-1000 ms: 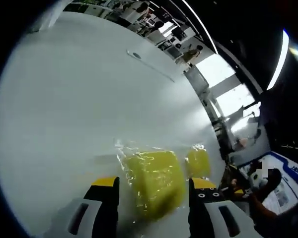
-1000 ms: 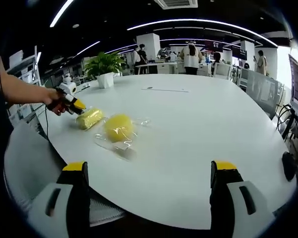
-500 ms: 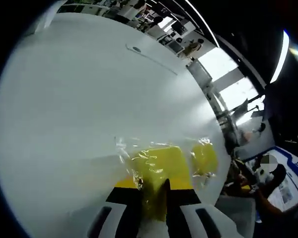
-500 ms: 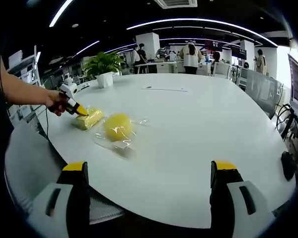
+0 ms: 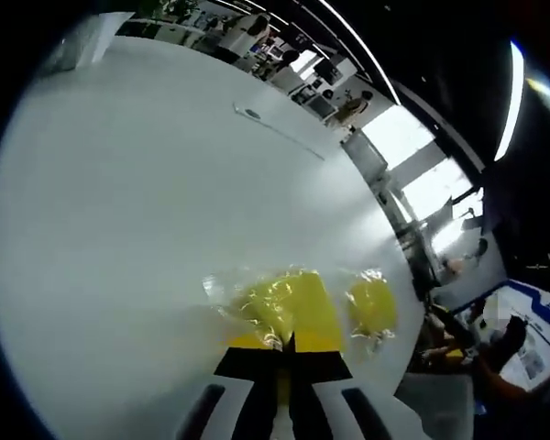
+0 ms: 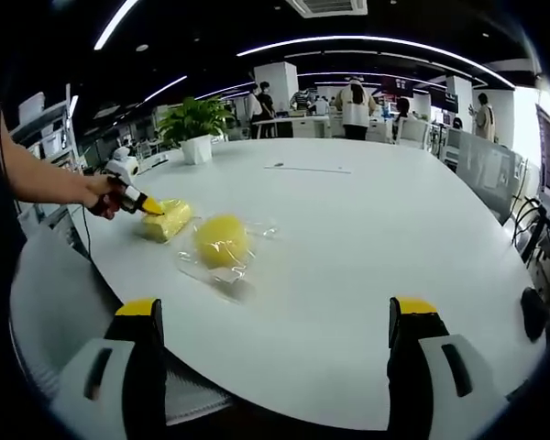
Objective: Compare the silicone blocks by pressing each to a similar depth, holding the contact briefly, and releasing to observe deformation and rebound differences across the visible hardness samples.
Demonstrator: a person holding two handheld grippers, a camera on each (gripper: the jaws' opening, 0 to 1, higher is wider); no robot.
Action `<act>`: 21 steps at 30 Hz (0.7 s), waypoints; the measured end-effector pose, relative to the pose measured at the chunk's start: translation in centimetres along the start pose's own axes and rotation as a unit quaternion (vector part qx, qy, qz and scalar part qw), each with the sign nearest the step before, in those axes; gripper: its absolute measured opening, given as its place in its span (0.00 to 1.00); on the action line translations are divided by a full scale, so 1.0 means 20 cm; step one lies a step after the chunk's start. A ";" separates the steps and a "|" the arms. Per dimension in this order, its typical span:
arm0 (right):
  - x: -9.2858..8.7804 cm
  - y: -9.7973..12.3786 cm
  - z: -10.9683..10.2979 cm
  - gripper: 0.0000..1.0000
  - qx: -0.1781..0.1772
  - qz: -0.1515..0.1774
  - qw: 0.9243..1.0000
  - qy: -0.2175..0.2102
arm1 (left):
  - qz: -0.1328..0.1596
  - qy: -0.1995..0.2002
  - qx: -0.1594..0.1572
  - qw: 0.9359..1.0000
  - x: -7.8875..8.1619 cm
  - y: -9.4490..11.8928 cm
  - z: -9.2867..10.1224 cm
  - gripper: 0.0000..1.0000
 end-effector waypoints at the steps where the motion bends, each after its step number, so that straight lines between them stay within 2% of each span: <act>1: 0.00 0.00 0.00 0.97 0.001 0.001 1.000 0.000 | 0.006 -0.003 -0.002 1.000 0.00 0.01 0.00 0.00; 5: -0.01 0.00 -0.02 0.97 0.003 -0.001 1.000 -0.001 | 0.033 -0.018 -0.002 0.999 0.00 0.05 0.00 0.00; 8: -0.01 0.00 -0.03 0.97 0.005 -0.002 1.000 0.000 | 0.053 -0.023 -0.013 0.998 0.02 0.08 0.01 0.00; 12: -0.01 0.00 -0.03 0.97 0.006 -0.002 1.000 0.003 | 0.072 -0.057 -0.014 0.996 0.01 0.11 0.04 0.00; 15: 0.01 0.00 -0.02 0.97 0.005 0.003 1.000 0.003 | 0.100 -0.086 -0.018 0.991 0.02 0.15 0.07 0.00; 19: 0.01 0.00 -0.03 0.97 0.009 0.001 1.000 0.006 | 0.132 -0.097 -0.032 0.986 0.04 0.20 0.12 0.00; 21: 0.02 0.00 -0.03 0.97 0.009 0.002 1.000 0.007 | 0.159 -0.100 -0.041 0.981 0.07 0.24 0.14 0.00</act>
Point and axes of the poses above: the point that each gripper's makers call its tool centre point, and the gripper's own axes: y roughly backward along the fingers, z roughly to its right, x roughly out of its top, the point moved 7 cm from there along y, roughly backward along the fingers, and after that the axes turned 7 degrees about y, right-handed, at the moved point
